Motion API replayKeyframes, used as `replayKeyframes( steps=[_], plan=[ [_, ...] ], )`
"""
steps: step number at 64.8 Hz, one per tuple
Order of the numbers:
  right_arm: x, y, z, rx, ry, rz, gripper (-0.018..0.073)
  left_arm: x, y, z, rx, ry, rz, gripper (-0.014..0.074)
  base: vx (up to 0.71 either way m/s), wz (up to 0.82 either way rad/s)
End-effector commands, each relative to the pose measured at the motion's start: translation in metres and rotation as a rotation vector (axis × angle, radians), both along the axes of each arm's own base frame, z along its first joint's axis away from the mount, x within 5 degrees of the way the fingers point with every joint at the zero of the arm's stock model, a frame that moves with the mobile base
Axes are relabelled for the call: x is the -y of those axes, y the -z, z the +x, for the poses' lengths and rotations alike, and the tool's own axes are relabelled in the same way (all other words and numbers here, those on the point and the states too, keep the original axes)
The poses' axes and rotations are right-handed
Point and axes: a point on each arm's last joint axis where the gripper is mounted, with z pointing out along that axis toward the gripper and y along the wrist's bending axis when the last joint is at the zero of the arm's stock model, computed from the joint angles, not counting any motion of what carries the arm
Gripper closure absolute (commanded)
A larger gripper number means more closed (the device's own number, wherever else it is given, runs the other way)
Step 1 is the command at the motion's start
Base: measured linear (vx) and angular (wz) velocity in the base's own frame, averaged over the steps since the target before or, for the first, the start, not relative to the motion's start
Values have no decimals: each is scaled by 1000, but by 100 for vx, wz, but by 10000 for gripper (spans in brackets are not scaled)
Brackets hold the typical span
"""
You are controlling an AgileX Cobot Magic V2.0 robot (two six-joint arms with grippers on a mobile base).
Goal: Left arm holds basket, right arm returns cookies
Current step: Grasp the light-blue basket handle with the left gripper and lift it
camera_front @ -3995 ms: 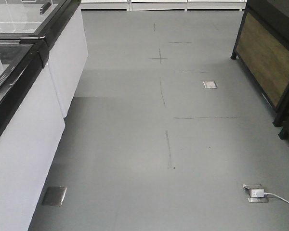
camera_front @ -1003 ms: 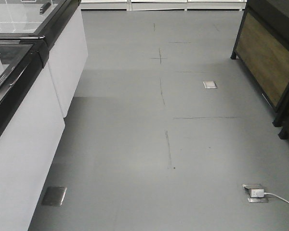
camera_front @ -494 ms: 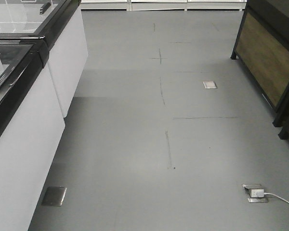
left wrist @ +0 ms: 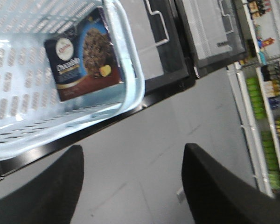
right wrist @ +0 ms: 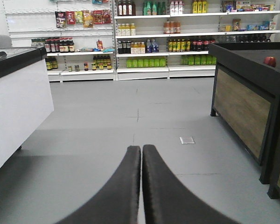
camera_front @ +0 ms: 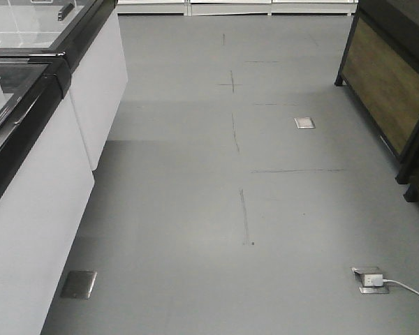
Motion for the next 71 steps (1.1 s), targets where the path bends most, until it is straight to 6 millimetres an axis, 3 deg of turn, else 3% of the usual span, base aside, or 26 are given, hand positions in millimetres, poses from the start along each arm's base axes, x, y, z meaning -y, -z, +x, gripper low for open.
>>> replayKeyframes(
  steps=[1,19,33,57,71],
  plan=[
    [0,-8,-1,87,4,-2,568,-1,-22,1,179,50,24,152,0,0],
    [0,-8,-1,87,4,-2,568,-31,-12,-7,168,73,49,153,0,0],
    [0,-8,-1,87,5,-2,568,-36,-14,1,254,158,148,153,0,0],
    [0,-8,-1,87,5,-2,568,-61,43,13,318,60,-35,153,0,0],
    [0,-8,-1,87,5,-2,568,-68,50,16,402,35,14,153,0,0]
  ],
)
